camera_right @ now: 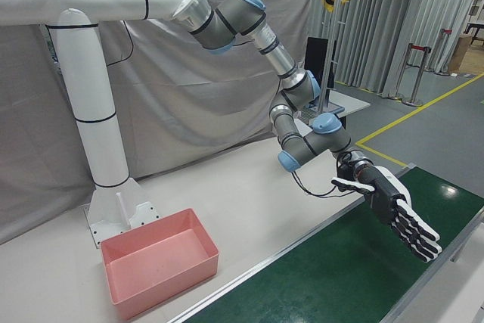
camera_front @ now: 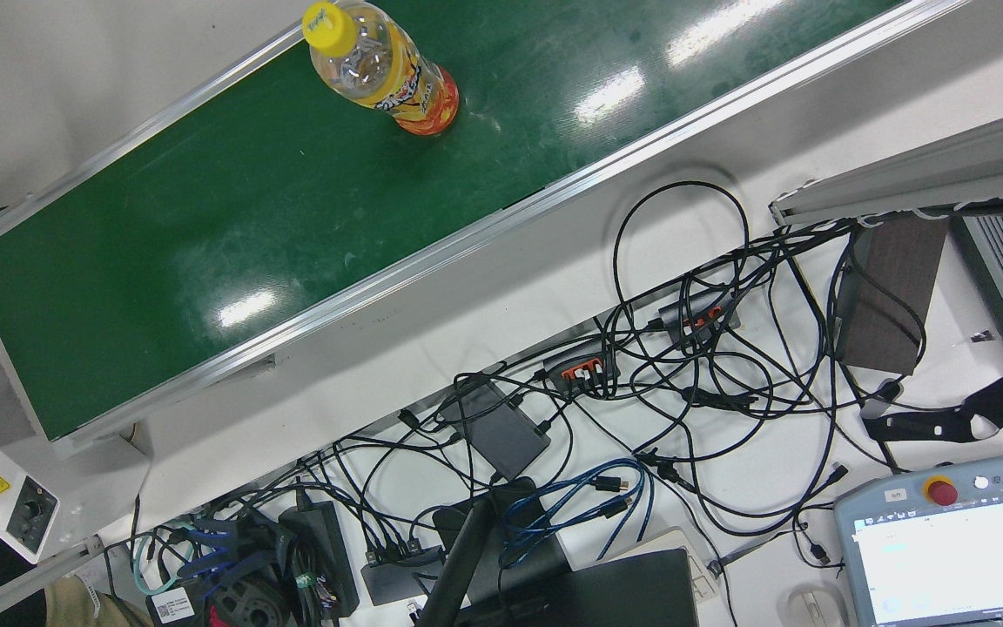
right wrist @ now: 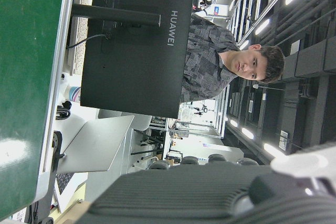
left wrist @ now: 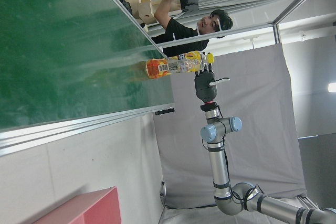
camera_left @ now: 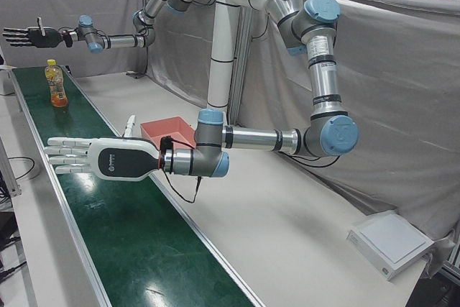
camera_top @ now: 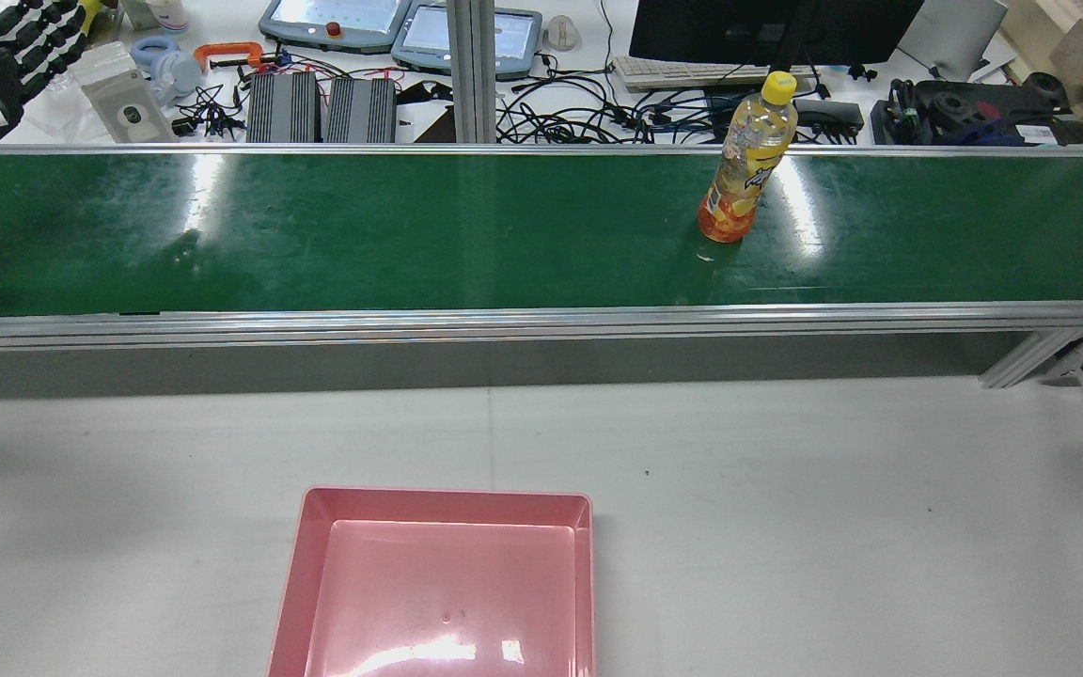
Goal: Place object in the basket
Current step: 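Raise the left hand above the conveyor near the approaching bottle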
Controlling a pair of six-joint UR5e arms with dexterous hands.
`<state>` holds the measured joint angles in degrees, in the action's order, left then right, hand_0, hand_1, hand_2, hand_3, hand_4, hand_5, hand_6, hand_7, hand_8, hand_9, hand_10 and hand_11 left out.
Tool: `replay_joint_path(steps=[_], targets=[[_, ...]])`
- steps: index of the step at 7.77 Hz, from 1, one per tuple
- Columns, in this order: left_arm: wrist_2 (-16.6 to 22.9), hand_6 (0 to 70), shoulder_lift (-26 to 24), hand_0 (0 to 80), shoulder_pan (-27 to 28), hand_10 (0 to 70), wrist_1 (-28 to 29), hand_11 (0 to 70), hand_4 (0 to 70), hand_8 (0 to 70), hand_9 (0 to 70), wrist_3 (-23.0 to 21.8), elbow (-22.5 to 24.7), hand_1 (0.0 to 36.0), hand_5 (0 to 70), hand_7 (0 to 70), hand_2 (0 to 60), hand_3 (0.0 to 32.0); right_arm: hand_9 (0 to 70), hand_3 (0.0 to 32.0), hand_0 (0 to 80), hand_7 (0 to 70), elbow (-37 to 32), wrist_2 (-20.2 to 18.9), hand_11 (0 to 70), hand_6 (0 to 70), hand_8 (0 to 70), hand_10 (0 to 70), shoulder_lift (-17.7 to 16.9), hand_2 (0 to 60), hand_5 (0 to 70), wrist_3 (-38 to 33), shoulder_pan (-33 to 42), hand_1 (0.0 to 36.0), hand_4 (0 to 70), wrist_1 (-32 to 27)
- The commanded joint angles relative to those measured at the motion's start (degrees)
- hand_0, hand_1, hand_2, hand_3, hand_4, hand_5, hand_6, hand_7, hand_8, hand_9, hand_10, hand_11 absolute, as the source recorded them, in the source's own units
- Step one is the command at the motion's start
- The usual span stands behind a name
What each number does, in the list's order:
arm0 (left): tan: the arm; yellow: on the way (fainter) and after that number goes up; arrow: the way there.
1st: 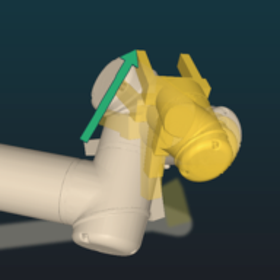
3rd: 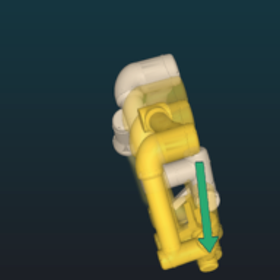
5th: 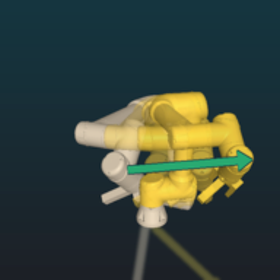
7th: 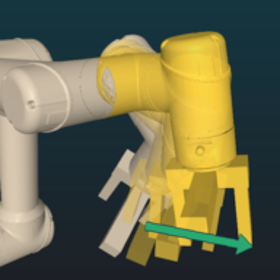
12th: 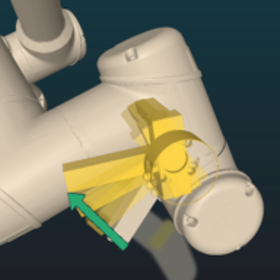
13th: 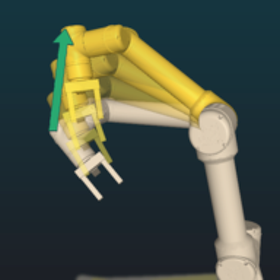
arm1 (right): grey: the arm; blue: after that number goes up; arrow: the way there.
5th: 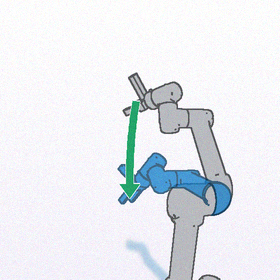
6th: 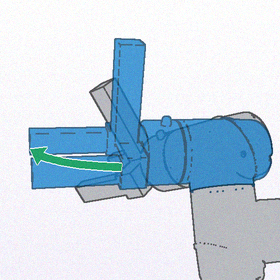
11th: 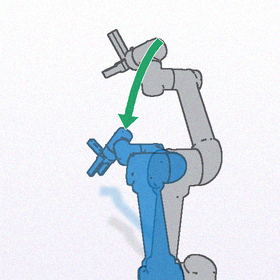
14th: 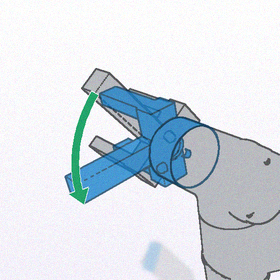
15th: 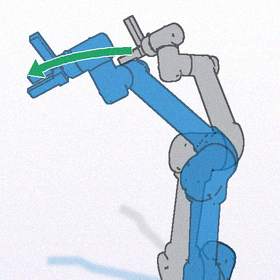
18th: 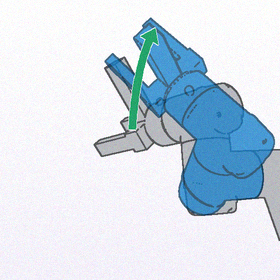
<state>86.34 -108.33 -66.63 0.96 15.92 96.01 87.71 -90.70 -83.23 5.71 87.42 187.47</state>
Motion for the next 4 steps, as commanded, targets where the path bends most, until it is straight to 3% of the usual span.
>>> replay_joint_path(steps=[1,4], targets=[[0.05,0.1,-0.91,47.7,0.18,0.0,0.71,0.0,1.6,0.0,0.0,0.94,-0.12,1.9,1.6,0.0,0.0,0.0,0.0,0.0,0.0,0.0,0.0,0.0,0.0,0.0,0.0,0.0,0.0,0.0,0.0,0.0,0.03,0.0,0.0,0.0],[0.23,0.3,-1.44,48.0,0.35,0.0,-0.78,0.0,1.8,0.0,0.0,3.32,-0.38,2.7,2.1,0.0,0.0,0.0,0.0,0.0,0.0,0.0,0.0,0.0,0.0,0.0,0.0,0.0,0.0,0.0,0.0,0.0,0.03,0.0,0.0,0.0]])
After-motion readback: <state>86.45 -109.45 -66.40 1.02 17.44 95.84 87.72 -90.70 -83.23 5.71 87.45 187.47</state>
